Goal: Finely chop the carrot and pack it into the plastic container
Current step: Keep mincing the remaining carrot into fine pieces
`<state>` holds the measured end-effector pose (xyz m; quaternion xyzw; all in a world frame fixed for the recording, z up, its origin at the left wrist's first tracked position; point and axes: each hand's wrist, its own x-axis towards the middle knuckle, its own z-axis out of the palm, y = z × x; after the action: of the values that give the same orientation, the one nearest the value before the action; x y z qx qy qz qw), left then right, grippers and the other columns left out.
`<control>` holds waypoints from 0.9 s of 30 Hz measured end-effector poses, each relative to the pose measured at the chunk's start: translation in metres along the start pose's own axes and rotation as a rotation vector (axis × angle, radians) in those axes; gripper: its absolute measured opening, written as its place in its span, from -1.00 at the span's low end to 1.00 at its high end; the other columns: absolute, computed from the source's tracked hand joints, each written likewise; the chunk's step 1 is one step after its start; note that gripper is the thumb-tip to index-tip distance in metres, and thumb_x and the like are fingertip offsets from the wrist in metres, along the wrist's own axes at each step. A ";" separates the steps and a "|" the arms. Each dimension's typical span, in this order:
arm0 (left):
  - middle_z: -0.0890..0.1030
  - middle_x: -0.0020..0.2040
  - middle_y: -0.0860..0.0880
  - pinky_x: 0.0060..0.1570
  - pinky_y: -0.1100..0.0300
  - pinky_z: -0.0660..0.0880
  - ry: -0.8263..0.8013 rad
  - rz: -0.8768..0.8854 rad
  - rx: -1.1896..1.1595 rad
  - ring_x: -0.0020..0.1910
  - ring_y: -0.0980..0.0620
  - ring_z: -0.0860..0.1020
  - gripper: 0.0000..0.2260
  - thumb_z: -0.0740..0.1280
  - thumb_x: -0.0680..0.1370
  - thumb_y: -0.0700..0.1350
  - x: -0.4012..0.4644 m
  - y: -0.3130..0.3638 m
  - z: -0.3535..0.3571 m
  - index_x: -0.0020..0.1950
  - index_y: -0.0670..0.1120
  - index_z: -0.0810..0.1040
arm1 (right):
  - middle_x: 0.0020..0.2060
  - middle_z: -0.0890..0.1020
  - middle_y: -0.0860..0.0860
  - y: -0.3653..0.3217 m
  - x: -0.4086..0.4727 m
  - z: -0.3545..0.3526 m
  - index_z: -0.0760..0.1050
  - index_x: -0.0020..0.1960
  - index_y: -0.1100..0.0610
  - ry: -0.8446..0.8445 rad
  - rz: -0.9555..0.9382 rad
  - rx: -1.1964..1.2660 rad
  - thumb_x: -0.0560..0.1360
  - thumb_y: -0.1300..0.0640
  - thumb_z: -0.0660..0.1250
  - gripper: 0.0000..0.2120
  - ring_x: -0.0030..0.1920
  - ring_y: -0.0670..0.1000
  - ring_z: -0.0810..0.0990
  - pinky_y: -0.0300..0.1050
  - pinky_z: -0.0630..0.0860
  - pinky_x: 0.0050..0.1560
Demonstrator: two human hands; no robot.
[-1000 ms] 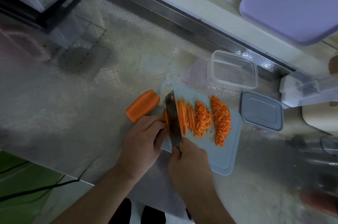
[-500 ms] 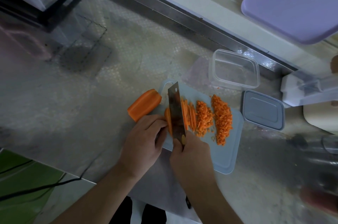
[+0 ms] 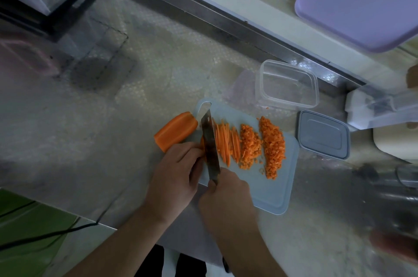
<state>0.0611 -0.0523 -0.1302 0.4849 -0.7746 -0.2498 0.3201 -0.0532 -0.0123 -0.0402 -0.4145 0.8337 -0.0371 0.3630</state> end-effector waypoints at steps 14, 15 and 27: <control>0.66 0.09 0.02 0.26 0.38 0.38 -0.003 -0.030 -0.012 0.11 0.06 0.57 -0.89 0.47 0.57 -0.26 0.001 0.001 -0.001 0.07 -0.13 0.69 | -0.27 0.50 -0.11 -0.002 0.004 -0.012 0.35 -0.14 -0.10 0.127 -0.089 0.167 0.63 0.05 0.23 -0.83 -0.24 -0.10 0.50 -0.20 0.38 -0.30; 0.66 0.09 0.02 0.25 0.37 0.39 -0.002 -0.030 -0.014 0.11 0.06 0.58 -0.89 0.47 0.57 -0.25 0.001 0.002 -0.002 0.08 -0.12 0.69 | -0.28 0.50 -0.10 0.000 0.002 -0.012 0.35 -0.13 -0.11 0.124 -0.101 0.153 0.63 0.07 0.23 -0.82 -0.26 -0.10 0.49 -0.22 0.37 -0.32; 0.62 0.04 0.07 0.11 0.31 0.47 -0.005 -0.084 -0.050 0.07 0.10 0.57 -0.93 0.41 0.61 -0.24 0.004 0.008 -0.007 0.03 -0.09 0.63 | -0.24 0.57 -0.05 0.006 -0.001 0.004 0.46 -0.10 0.00 0.057 -0.055 0.099 0.58 0.06 0.18 -0.87 -0.20 -0.01 0.56 -0.13 0.47 -0.25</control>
<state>0.0603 -0.0531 -0.1185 0.5085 -0.7477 -0.2834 0.3195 -0.0542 -0.0062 -0.0451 -0.4178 0.8290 -0.1000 0.3581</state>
